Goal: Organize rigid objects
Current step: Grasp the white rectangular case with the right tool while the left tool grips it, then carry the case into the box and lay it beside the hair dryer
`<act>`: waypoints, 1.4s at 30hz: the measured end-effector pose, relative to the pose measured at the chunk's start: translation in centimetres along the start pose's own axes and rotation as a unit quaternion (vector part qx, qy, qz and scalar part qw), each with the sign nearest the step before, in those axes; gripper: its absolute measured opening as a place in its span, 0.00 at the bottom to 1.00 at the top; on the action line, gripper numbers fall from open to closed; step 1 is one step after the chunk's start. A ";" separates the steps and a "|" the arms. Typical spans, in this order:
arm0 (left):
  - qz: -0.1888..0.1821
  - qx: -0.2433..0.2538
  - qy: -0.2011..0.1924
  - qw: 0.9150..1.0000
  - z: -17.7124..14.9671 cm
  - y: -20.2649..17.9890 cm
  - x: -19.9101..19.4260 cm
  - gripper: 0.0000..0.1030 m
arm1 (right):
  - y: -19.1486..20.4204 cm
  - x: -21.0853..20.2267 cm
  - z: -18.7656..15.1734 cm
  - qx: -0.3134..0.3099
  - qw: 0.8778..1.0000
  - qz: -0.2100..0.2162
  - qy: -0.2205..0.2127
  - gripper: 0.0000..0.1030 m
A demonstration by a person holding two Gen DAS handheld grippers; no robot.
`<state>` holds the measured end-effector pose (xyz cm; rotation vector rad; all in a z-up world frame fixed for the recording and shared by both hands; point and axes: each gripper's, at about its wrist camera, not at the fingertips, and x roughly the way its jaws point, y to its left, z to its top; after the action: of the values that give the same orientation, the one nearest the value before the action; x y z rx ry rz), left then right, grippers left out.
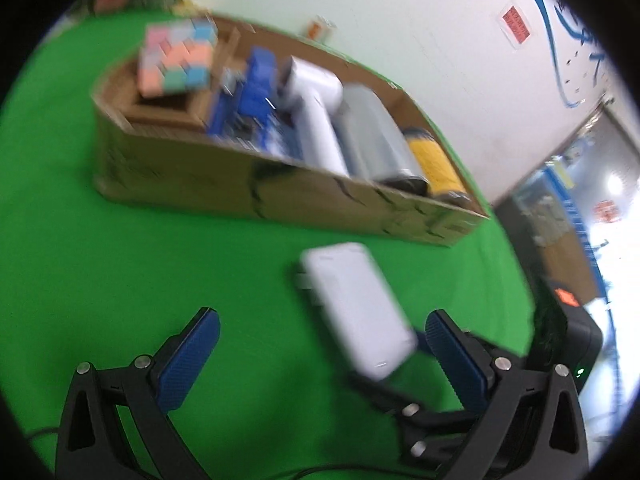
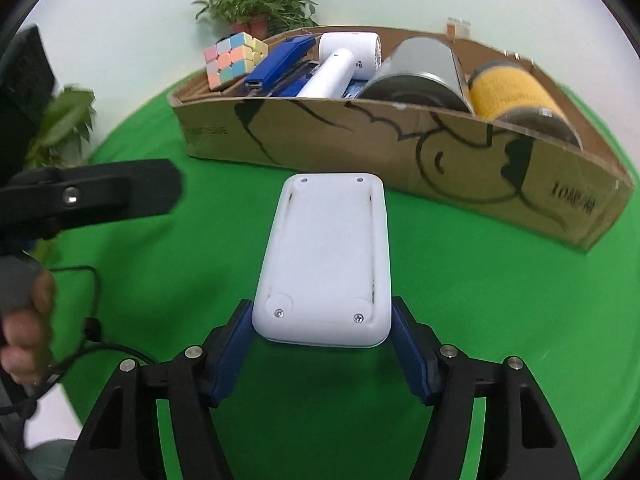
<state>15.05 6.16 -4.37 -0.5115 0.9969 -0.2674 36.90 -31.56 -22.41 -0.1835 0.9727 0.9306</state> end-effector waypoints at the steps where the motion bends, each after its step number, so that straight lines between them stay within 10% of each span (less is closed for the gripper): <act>1: -0.022 -0.010 0.013 1.000 -0.4 0.0 0.5 0.99 | 0.1 -0.4 -0.3 0.011 1.000 0.019 0.005 0.62; 5: -0.047 -0.056 0.051 0.996 -1.5 1.0 2.1 0.91 | 1.2 -0.6 -1.3 0.034 0.992 0.116 0.023 0.65; 27: 0.021 -0.049 0.062 0.997 -3.7 -0.2 2.3 0.46 | 5.0 0.2 -1.6 -0.049 0.999 0.021 -0.006 0.64; 42: 0.032 0.002 -0.005 0.999 0.0 -2.9 -1.2 0.46 | 4.6 -3.1 1.4 -0.047 0.995 0.015 -0.082 0.64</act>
<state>14.45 4.27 -1.94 -0.4759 1.0002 -0.2090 33.58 -29.86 -18.00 -0.1709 0.7831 1.0034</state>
